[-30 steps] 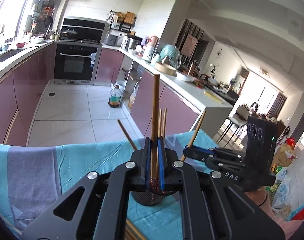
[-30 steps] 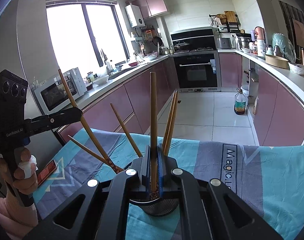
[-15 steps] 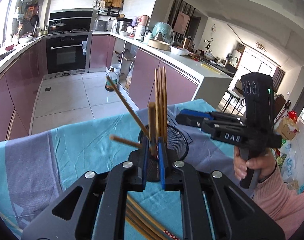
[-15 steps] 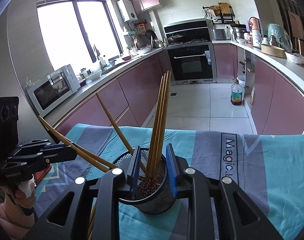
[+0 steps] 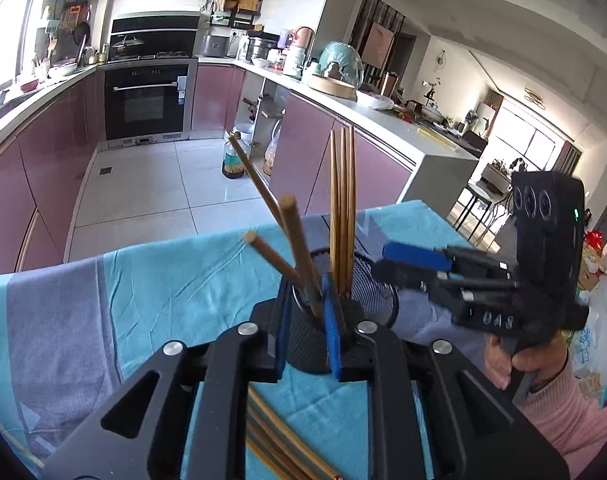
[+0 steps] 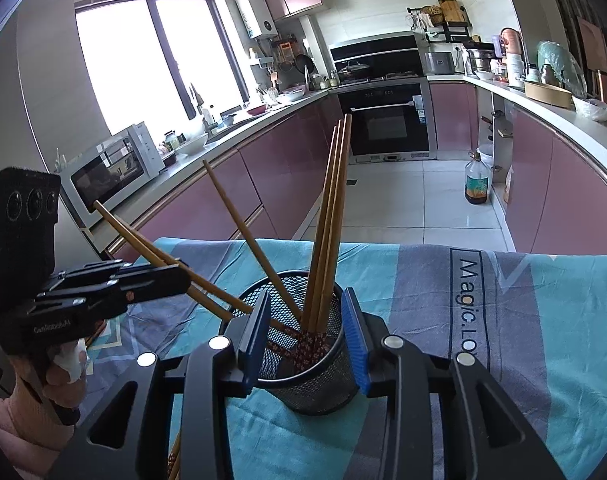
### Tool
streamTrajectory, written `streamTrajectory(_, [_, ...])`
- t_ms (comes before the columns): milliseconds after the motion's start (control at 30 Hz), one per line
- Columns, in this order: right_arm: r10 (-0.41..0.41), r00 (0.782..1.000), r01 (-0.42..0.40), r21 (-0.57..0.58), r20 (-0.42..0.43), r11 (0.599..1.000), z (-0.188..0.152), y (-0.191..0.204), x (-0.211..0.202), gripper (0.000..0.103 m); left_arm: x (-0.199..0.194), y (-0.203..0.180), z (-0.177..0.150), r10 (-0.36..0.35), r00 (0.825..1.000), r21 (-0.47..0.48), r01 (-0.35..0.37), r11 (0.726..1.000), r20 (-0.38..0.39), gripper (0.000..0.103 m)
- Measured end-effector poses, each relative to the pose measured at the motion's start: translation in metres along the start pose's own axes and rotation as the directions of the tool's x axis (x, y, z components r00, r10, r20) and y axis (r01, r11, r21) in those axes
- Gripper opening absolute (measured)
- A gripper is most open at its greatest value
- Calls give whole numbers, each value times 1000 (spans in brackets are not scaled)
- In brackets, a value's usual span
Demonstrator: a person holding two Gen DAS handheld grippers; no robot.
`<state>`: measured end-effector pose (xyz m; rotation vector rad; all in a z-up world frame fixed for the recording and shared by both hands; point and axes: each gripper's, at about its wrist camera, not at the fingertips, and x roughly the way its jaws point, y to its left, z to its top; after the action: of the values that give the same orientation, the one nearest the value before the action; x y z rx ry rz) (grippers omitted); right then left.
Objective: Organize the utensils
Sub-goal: 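Lower the chopsticks into the cup and open the right tool while the left tool opens, then withdraw both tools from the cup back down to the remaining chopsticks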
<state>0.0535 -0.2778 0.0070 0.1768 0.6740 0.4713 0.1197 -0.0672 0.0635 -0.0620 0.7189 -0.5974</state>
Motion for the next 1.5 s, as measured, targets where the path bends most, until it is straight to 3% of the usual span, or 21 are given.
streamTrajectory(467, [13, 1000, -13, -1, -13, 1000, -7, 2, 2, 34, 29, 19, 51, 2, 999, -38, -1, 999, 47, 9])
streamTrajectory(533, [13, 1000, -13, 0, -11, 1000, -8, 2, 2, 34, 34, 21, 55, 30, 999, -36, -29, 999, 35, 15])
streamTrajectory(900, [14, 1000, -14, -9, 13, 1000, -8, 7, -8, 39, 25, 31, 43, 70, 996, -19, -69, 997, 59, 34])
streamTrajectory(1300, [61, 997, -60, -48, 35, 997, -15, 28, -22, 40, 3, 37, 26, 108, 990, 1, -108, 994, 93, 39])
streamTrajectory(1500, [101, 995, -100, -72, 7, 992, -27, 42, -21, 40, -10, 38, 14, 129, 986, 4, -130, 992, 104, 41])
